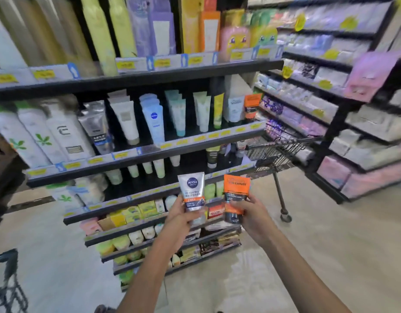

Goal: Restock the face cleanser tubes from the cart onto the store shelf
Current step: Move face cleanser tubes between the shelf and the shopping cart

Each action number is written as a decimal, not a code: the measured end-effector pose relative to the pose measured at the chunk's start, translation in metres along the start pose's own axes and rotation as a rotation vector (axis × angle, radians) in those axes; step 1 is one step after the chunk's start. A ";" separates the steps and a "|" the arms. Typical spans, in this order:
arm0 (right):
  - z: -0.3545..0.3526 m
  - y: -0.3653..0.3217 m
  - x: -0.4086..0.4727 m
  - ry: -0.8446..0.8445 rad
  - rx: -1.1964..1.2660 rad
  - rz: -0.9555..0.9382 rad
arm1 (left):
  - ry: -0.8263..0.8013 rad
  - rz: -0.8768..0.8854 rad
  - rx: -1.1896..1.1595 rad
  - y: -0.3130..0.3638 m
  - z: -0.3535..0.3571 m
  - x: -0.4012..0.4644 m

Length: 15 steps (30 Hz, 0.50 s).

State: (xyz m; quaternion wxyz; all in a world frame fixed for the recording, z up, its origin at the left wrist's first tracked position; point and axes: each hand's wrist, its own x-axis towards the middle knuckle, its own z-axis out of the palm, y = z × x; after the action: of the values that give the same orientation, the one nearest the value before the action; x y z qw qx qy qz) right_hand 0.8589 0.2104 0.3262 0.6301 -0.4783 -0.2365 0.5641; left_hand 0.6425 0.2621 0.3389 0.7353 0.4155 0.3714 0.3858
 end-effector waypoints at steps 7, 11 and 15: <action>-0.041 -0.078 0.060 0.015 -0.085 -0.069 | -0.037 0.018 -0.021 0.005 0.058 0.080; -0.055 -0.135 0.107 -0.001 -0.203 -0.192 | -0.037 0.030 0.005 0.006 0.078 0.118; -0.063 -0.193 0.151 -0.001 -0.329 -0.303 | -0.019 0.035 0.015 0.006 0.096 0.144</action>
State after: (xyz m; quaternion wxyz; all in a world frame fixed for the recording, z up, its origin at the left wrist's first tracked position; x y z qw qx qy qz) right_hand 1.0436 0.3485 0.4307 0.6210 -0.5334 -0.3947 0.4172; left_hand 0.7854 0.3592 0.3486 0.7288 0.4308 0.3602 0.3918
